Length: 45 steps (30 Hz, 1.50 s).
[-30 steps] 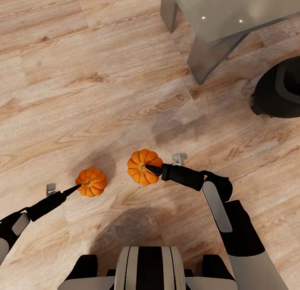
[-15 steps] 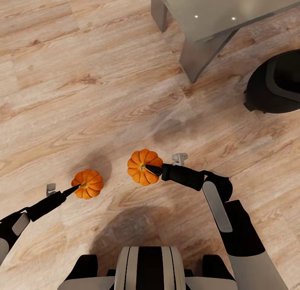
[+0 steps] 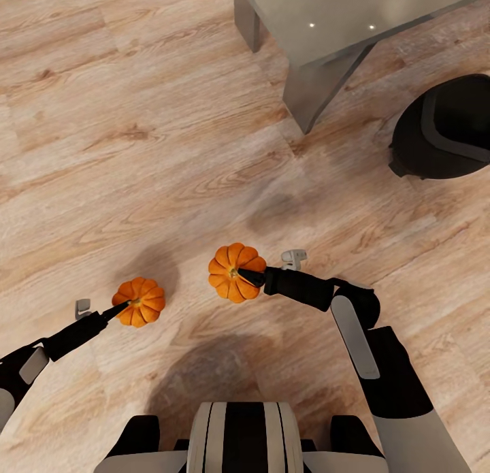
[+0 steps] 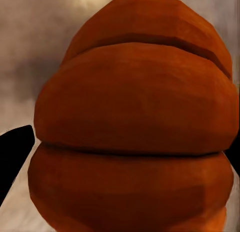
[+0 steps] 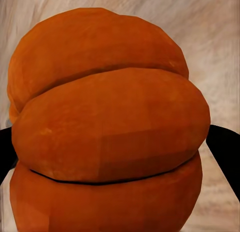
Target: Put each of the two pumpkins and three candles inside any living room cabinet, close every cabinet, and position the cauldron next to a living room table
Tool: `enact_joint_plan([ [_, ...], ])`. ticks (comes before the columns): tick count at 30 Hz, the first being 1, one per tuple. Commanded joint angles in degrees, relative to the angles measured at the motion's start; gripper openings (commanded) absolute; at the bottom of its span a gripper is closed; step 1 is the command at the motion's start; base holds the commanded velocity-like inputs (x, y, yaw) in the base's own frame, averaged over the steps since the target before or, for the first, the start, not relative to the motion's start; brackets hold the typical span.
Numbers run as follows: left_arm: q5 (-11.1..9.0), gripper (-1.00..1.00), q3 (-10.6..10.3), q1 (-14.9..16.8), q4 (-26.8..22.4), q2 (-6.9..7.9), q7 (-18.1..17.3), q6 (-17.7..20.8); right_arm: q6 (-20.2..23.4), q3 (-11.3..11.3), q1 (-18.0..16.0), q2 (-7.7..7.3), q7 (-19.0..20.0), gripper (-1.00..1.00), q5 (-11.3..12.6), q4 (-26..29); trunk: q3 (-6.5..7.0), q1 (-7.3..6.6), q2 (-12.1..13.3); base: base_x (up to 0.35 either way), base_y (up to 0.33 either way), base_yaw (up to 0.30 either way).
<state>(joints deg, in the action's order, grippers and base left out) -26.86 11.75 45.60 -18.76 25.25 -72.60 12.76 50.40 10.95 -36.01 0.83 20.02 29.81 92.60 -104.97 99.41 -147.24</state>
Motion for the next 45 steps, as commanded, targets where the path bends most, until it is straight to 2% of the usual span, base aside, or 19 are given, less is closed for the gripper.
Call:
enact_joint_plan([
  [1,-0.10,-1.00,0.02,0.01,0.04,0.02,-0.26,0.51,0.32,-0.07,-0.02,0.00,0.30,-1.00,-0.02,0.03,-0.03,-0.01,-0.01,0.000,0.000,-0.017],
  [23,-0.37,-1.00,0.22,-0.07,-0.75,-0.10,-0.78,0.24,0.32,-0.11,-0.03,-0.12,0.30,-1.00,-0.02,0.02,-0.03,-0.01,-0.01,0.000,0.000,-0.002],
  [36,-0.72,-1.00,0.44,-0.06,-0.97,-0.11,-1.54,0.75,0.35,-0.05,-0.02,-0.12,0.31,-1.00,-0.02,0.02,2.85,-0.34,0.16,0.000,0.000,0.000],
  [38,-0.73,-1.00,0.38,-0.04,-0.99,-0.20,-2.63,1.36,0.41,-0.05,-0.02,-0.12,0.30,-1.00,-0.02,0.03,3.30,-0.39,0.19,0.000,0.000,0.000],
  [41,-0.33,-1.00,0.23,0.11,-1.01,-1.88,-3.03,3.24,0.58,-0.01,-0.02,-0.15,0.31,-1.00,-0.02,0.04,3.96,-0.47,0.23,0.000,0.000,0.000],
  [42,-0.21,-1.00,0.22,0.36,-1.08,-2.77,-3.08,4.94,0.70,0.02,-0.02,-0.17,0.33,-1.00,0.01,0.04,4.18,-0.50,0.24,0.000,0.000,0.000],
  [43,-0.18,-1.00,0.22,0.49,-1.22,-3.07,-3.13,6.07,0.75,0.04,-0.02,-0.18,0.36,-1.00,0.02,0.04,4.40,-0.52,0.26,0.000,0.000,0.000],
  [45,-0.11,-1.00,0.23,0.95,-3.39,-3.97,-3.20,11.34,0.84,0.05,-0.02,-0.27,0.61,-1.00,0.05,0.04,4.85,-0.57,0.28,0.000,0.000,0.000],
])
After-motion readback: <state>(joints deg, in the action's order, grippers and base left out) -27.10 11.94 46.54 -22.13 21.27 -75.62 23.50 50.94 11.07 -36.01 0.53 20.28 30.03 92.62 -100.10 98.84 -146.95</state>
